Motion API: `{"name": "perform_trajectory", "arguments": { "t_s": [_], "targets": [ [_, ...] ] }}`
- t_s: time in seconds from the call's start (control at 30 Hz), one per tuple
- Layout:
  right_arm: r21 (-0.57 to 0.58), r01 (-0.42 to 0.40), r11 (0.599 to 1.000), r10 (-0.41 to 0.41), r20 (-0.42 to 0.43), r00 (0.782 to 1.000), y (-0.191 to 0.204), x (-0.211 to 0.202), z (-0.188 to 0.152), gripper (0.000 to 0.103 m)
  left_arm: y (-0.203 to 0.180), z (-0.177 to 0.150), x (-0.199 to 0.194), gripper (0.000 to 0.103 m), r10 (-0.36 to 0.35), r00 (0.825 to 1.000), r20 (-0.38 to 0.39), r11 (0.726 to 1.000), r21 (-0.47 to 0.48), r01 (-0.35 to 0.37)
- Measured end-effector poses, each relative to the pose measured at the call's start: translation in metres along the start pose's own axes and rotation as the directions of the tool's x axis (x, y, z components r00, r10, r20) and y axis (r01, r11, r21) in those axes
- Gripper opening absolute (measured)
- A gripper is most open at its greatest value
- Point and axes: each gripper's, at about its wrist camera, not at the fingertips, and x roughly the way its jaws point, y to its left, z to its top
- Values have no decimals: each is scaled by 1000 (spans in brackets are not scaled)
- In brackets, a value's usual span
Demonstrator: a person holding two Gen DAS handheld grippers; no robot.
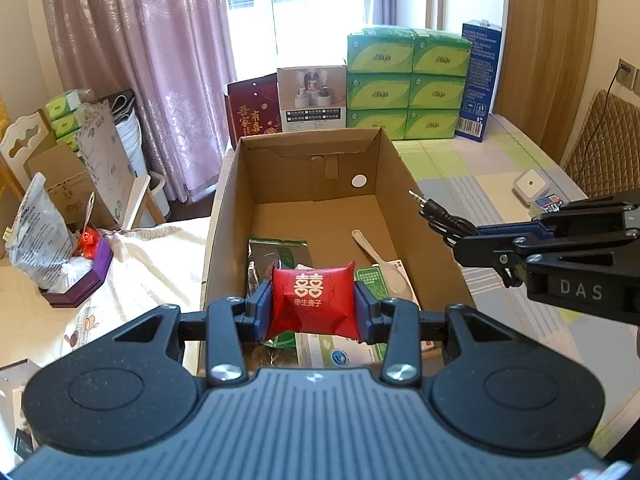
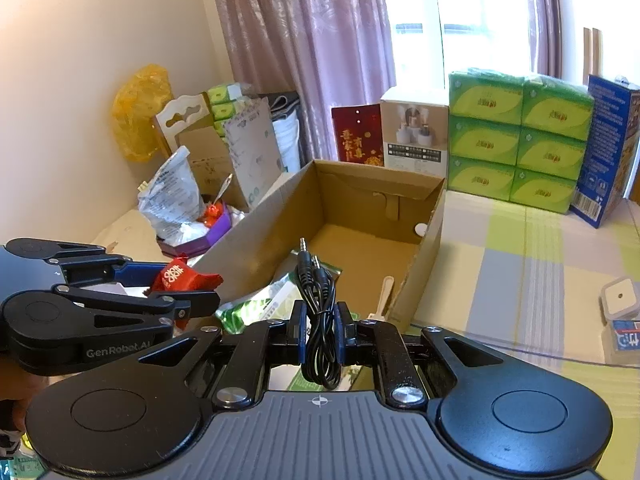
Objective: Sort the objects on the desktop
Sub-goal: 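Lower the candy packet with the left tool while the right tool lowers the cable into the box, then open the left tool to drop the candy packet while the right tool releases the cable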
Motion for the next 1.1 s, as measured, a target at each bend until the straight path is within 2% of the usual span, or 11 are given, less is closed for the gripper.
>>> {"name": "perform_trajectory", "arguments": {
  "t_s": [0.5, 1.1],
  "targets": [
    [10, 4, 1000, -4, -21, 1000, -7, 35, 9, 10, 16, 7, 38, 36, -17, 999, -35, 1000, 13, 17],
    [55, 8, 998, -7, -22, 1000, -20, 53, 16, 10, 24, 11, 64, 37, -30, 998, -50, 1000, 5, 31]
  ]
}}
